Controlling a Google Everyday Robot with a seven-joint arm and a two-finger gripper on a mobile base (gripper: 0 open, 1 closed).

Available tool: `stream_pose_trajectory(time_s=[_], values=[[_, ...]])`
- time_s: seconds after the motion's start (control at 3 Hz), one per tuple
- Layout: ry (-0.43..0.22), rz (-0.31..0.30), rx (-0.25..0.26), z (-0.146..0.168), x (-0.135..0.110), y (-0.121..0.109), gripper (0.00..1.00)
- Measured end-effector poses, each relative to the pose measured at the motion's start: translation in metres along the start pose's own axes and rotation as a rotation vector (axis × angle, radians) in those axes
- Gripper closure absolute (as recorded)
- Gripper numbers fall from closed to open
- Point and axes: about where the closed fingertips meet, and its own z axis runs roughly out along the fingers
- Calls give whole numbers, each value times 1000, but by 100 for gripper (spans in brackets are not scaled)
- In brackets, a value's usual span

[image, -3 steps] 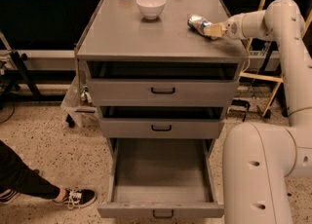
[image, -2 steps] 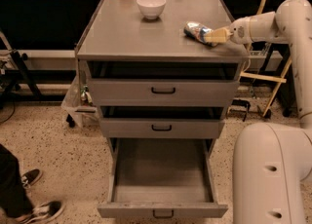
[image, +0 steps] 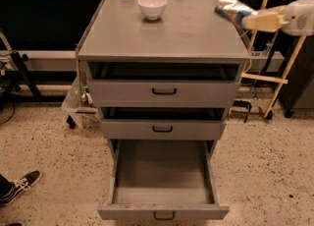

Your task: Place redbull can into bottom drawer

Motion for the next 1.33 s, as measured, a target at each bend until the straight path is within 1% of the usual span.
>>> stream_pose_trajectory(time_s=[0.33, 0.67, 1.0, 1.33], values=[[-70, -26, 69, -44, -34, 12, 100], [-70, -26, 69, -44, -34, 12, 100], [-51, -26, 49, -47, -26, 33, 100], [-121, -139, 116, -96, -76, 93, 100]])
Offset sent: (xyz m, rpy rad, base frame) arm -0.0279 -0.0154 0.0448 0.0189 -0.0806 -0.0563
